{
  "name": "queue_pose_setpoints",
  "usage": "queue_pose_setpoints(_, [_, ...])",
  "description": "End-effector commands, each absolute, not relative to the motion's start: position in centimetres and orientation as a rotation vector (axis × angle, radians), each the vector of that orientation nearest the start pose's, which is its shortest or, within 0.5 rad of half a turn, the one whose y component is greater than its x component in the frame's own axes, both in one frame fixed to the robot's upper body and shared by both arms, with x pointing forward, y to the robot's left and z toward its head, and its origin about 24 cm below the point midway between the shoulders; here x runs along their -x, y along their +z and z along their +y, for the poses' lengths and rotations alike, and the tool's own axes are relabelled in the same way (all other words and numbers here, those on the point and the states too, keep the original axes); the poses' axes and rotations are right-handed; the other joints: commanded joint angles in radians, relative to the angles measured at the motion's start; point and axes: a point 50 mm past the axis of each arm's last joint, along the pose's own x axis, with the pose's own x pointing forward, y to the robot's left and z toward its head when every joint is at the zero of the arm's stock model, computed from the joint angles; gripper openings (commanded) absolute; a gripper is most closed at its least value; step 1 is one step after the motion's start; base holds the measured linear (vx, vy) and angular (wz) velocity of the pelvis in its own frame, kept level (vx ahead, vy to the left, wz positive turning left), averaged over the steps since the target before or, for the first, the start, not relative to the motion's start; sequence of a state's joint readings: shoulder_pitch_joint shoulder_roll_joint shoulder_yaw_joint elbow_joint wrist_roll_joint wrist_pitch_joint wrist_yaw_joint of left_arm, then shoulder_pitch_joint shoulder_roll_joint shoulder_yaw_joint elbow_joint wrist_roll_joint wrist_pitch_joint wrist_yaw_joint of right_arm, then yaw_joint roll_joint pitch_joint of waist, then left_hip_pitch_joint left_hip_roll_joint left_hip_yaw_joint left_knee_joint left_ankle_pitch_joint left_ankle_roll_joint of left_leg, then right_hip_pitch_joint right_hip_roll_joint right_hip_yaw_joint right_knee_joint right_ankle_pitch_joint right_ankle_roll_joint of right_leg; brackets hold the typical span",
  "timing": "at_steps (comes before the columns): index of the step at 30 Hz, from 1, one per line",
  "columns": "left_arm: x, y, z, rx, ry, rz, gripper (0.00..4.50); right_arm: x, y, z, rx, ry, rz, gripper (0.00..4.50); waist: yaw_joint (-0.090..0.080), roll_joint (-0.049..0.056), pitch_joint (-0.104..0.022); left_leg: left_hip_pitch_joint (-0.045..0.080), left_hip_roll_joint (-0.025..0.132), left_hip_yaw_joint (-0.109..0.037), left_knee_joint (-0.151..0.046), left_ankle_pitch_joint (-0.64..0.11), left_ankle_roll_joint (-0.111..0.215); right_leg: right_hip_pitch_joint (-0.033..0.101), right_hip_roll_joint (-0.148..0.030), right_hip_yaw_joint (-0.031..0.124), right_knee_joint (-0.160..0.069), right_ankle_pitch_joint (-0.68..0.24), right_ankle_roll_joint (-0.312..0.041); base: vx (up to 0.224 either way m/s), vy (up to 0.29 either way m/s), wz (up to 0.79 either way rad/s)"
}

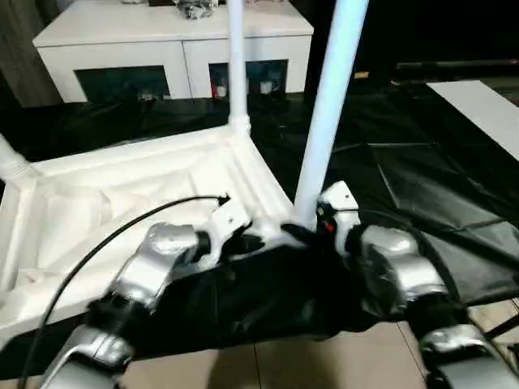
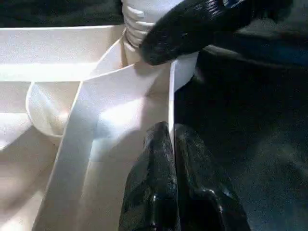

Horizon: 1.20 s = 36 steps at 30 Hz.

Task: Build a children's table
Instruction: Rotate leg to tighten

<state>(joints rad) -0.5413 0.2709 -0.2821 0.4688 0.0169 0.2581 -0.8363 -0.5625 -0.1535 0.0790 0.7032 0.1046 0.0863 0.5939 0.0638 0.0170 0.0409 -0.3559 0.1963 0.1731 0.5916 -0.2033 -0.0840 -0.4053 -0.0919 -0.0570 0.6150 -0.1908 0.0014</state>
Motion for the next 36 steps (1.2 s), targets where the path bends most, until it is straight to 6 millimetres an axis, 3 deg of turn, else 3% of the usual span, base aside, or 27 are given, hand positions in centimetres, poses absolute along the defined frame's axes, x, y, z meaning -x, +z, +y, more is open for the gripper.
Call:
queue_pose_setpoints(1, [-33.4,4.5,11.4,-0.311,-0.805,0.409,0.0,-34.1,2.5,-11.2,0.016,0.554,0.323,2.74,0.0,-0.008,-0.059,0.0,0.022,0.0,-0.07,-0.111,0.033,0.054,-0.045,0.037,-0.062,-0.09,-0.259,0.0,0.0,0.0])
queue_pose_setpoints(7, [-35.0,3.7,10.2,-0.27,-0.542,0.412,0.0,-34.6,1.8,-8.0,-0.015,0.345,0.341,2.74,-0.001,-0.011,-0.061,0.0,0.016,0.001,-0.068,-0.11,0.037,0.056,-0.045,0.039,-0.065,-0.072,-0.255,0.0,0.0,0.0])
queue_pose_setpoints(14, [-35.0,3.7,8.8,-0.266,-0.56,0.366,0.0,-34.3,2.8,-4.2,-0.082,0.48,0.286,2.74,0.003,-0.013,-0.056,0.0,0.019,-0.001,-0.076,-0.178,0.052,0.052,-0.049,0.041,-0.082,-0.21,-0.202,0.0,0.0,0.0])
queue_pose_setpoints(15, [-34.9,3.9,8.8,-0.262,-0.578,0.358,0.0,-34.4,3.1,-4.4,-0.093,0.483,0.267,3.3,0.003,-0.014,-0.058,0.0,0.019,-0.001,-0.075,-0.168,0.054,0.051,-0.048,0.042,-0.079,-0.196,-0.201,0.0,0.0,0.0])
queue_pose_setpoints(17, [-34.8,4.1,8.9,-0.264,-0.608,0.348,0.0,-34.6,3.5,-4.8,-0.097,0.491,0.242,3.44,0.003,-0.014,-0.058,-0.004,0.018,-0.001,-0.075,-0.152,0.063,0.053,-0.047,0.041,-0.076,-0.164,-0.203,0.0,0.0,0.0])
queue_pose_setpoints(19, [-34.7,4.2,9.2,-0.27,-0.651,0.342,0.0,-34.9,4.2,-5.7,-0.092,0.513,0.209,3.64,-0.013,-0.017,-0.059,-0.026,0.015,-0.008,-0.077,-0.136,0.07,0.068,-0.047,0.038,-0.068,-0.138,-0.193,0.0,0.0,0.0])
queue_pose_setpoints(20, [-34.5,4.3,9.4,-0.275,-0.695,0.335,0.0,-35.1,4.7,-6.5,-0.092,0.54,0.19,3.79,-0.023,-0.015,-0.065,-0.028,0.015,-0.011,-0.074,-0.105,0.074,0.072,-0.046,0.034,-0.063,-0.098,-0.194,0.0,0.0,0.0])
queue_pose_setpoints(22, [-34.0,4.6,9.6,-0.288,-0.78,0.298,0.0,-35.2,5.3,-8.0,-0.069,0.607,0.181,3.87,-0.022,-0.012,-0.068,-0.011,0.018,-0.006,-0.063,-0.063,0.111,0.058,-0.043,0.036,-0.06,-0.013,-0.237,0.0,0.0,0.0])
queue_pose_setpoints(23, [-33.5,4.7,9.9,-0.296,-0.838,0.29,0.0,-34.9,5.5,-9.2,-0.027,0.679,0.19,3.87,-0.011,-0.013,-0.076,-0.012,0.018,-0.003,-0.051,0.005,0.153,0.061,-0.042,0.036,-0.045,0.11,-0.279,0.0,0.0,0.0])
queue_pose_setpoints(24, [-33.3,4.7,10.1,-0.305,-0.854,0.29,0.0,-34.8,5.5,-9.7,-0.016,0.707,0.197,3.87,-0.008,-0.012,-0.079,-0.012,0.017,-0.002,-0.046,0.04,0.171,0.06,-0.04,0.036,-0.038,0.165,-0.292,0.055,-0.003,0.04])
queue_pose_setpoints(25, [-33.0,4.7,10.3,-0.309,-0.886,0.292,0.0,-34.5,5.5,-10.5,0.005,0.747,0.201,3.87,-0.007,-0.014,-0.077,-0.013,0.017,0.0,-0.044,0.058,0.187,0.057,-0.038,0.036,-0.036,0.195,-0.302,0.059,0.002,0.02])
queue_pose_setpoints(26, [-32.8,4.7,10.5,-0.312,-0.908,0.291,0.0,-34.3,5.6,-10.9,0.019,0.775,0.204,3.87,0.002,-0.015,-0.072,-0.013,0.019,0.003,-0.044,0.04,0.208,0.053,-0.041,0.034,-0.039,0.166,-0.313,0.069,0.0,0.02])
queue_pose_setpoints(29, [-31.8,4.5,11.2,-0.304,-1.006,0.327,0.0,-33.6,5.9,-13.1,0.099,0.88,0.197,3.87,0.006,-0.012,-0.066,-0.008,0.027,0.004,-0.052,-0.039,0.186,0.051,-0.045,0.034,-0.05,0.048,-0.303,0.0,0.0,0.0])
queue_pose_setpoints(31, [-30.8,4.4,11.9,-0.309,-1.092,0.361,0.0,-33.1,6.4,-14.7,0.146,0.943,0.201,3.87,0.01,-0.011,-0.061,-0.003,0.03,0.005,-0.058,-0.098,0.143,0.047,-0.044,0.036,-0.057,-0.039,-0.295,0.0,0.0,0.0])
queue_pose_setpoints(36, [-29.7,4.7,12.4,-0.296,-1.208,0.377,0.0,-32.4,6.8,-15.4,0.185,1.038,0.226,3.87,0.016,-0.009,-0.059,-0.003,0.029,0.003,-0.063,-0.132,0.103,0.048,-0.041,0.036,-0.058,-0.073,-0.278,0.0,0.0,0.0])
